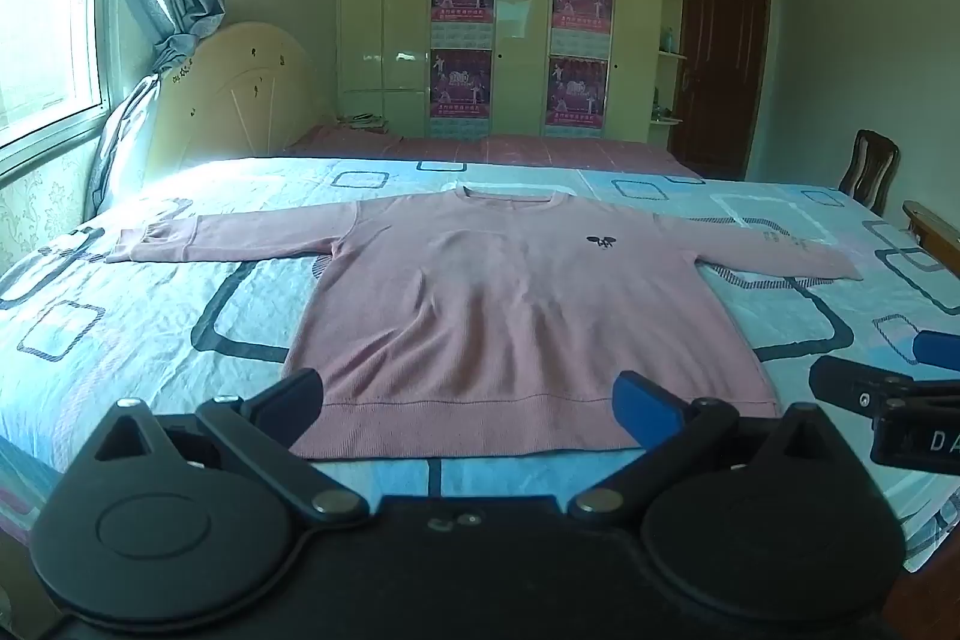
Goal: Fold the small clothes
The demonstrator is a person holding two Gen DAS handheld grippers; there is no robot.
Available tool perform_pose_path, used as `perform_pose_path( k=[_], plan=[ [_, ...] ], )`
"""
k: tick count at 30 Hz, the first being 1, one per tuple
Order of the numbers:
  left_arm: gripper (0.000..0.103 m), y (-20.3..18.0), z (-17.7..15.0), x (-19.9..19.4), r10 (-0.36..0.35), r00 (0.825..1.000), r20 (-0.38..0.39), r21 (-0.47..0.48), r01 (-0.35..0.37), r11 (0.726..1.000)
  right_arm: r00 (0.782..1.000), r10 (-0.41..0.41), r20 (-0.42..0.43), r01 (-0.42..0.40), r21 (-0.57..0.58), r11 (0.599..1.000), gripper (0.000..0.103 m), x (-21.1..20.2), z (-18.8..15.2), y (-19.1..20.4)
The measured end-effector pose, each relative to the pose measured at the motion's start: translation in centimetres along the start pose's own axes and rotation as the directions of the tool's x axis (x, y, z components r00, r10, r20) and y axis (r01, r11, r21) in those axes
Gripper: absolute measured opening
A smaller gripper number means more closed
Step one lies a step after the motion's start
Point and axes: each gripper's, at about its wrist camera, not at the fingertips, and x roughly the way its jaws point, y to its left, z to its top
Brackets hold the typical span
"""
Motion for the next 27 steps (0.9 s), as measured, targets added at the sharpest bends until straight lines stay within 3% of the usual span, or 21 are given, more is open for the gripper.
perform_pose_path(
  k=[27],
  plan=[
    [0.102, 0.77, -0.26, -0.20, 0.004, 1.000, -0.010, -0.018, -0.004, 1.000, 1.000, 0.011, 0.009, -0.011, -0.015, 1.000, 0.103, 0.11, 0.37, 0.89]
  ],
)
